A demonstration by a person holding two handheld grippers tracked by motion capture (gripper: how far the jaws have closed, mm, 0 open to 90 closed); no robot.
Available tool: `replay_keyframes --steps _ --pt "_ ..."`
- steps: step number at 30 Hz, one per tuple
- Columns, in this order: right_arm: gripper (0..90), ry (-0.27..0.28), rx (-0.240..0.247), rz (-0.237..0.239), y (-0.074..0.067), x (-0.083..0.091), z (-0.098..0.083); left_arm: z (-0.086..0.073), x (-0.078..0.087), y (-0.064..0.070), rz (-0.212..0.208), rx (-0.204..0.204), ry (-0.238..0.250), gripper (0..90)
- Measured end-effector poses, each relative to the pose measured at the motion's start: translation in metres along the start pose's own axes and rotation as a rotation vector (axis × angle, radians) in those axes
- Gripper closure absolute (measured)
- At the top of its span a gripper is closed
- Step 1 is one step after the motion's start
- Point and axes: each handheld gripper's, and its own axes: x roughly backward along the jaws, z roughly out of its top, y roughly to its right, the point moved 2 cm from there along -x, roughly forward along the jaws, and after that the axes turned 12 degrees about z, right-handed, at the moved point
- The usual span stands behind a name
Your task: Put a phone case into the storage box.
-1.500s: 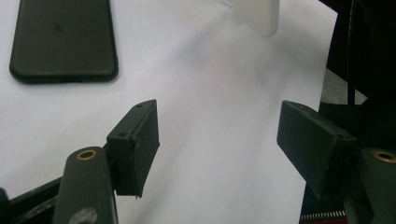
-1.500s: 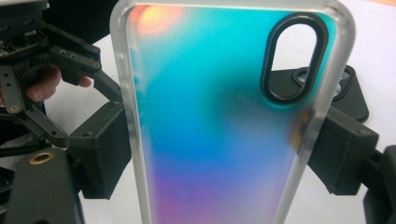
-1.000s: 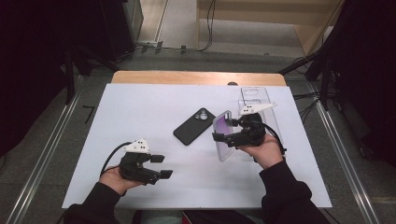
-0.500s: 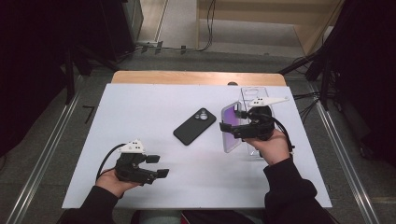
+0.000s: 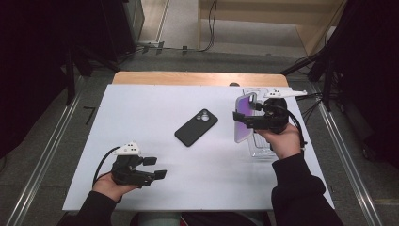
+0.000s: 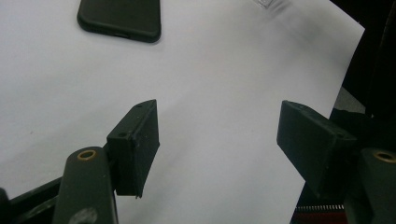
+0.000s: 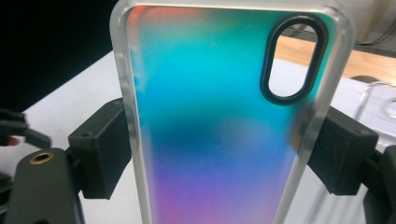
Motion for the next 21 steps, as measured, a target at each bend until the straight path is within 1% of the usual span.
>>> replay_keyframes --steps 1,2,3,5,7,10,11,13,15,16,17,18,19,21 --pt "15.2 0.0 0.0 0.0 0.0 0.0 0.0 0.0 0.0 0.0 0.0 0.0 0.0 30.2" --pt "15.2 0.002 0.0 -0.022 0.003 0.003 0.001 0.0 0.0 0.0 0.003 0.002 0.001 30.2" --pt "15.2 0.008 -0.003 -0.033 0.005 0.004 0.001 -0.001 0.001 0.0 0.007 0.005 0.004 30.2" --pt "15.2 0.013 -0.005 -0.041 0.007 0.005 0.001 -0.001 0.001 0.0 0.004 0.008 0.003 30.2" --pt "15.2 0.021 -0.006 -0.06 0.01 0.008 0.001 -0.001 0.002 0.0 0.006 0.008 0.005 30.2" --pt "15.2 0.035 -0.017 -0.087 0.015 0.012 0.002 -0.001 0.002 0.001 0.003 0.006 0.01 30.2" --pt "15.2 0.045 -0.03 -0.099 0.019 0.016 0.001 -0.001 0.002 0.001 0.001 0.005 0.009 30.2" --pt "15.2 0.049 -0.034 -0.108 0.021 0.017 0.001 -0.001 0.002 0.001 -0.001 0.001 0.004 30.2" --pt "15.2 0.05 -0.036 -0.131 0.025 0.02 0.001 -0.001 0.001 0.001 0.001 0.004 0.007 30.2" --pt "15.2 0.053 -0.037 -0.155 0.028 0.022 0.0 -0.001 0.001 0.001 0.0 0.005 0.008 30.2" --pt "15.2 0.053 -0.037 -0.155 0.028 0.022 0.0 -0.001 0.001 0.001 0.002 0.003 0.009 30.2" --pt "15.2 0.06 -0.037 -0.176 0.032 0.024 0.0 -0.001 0.002 0.001 0.001 0.004 0.009 30.2" --pt "15.2 0.06 -0.037 -0.176 0.032 0.024 0.0 -0.001 0.002 0.001 -0.001 0.006 0.01 30.2" --pt "15.2 0.076 -0.044 -0.205 0.036 0.027 0.0 0.0 0.002 0.001 -0.004 0.008 0.018 30.2"
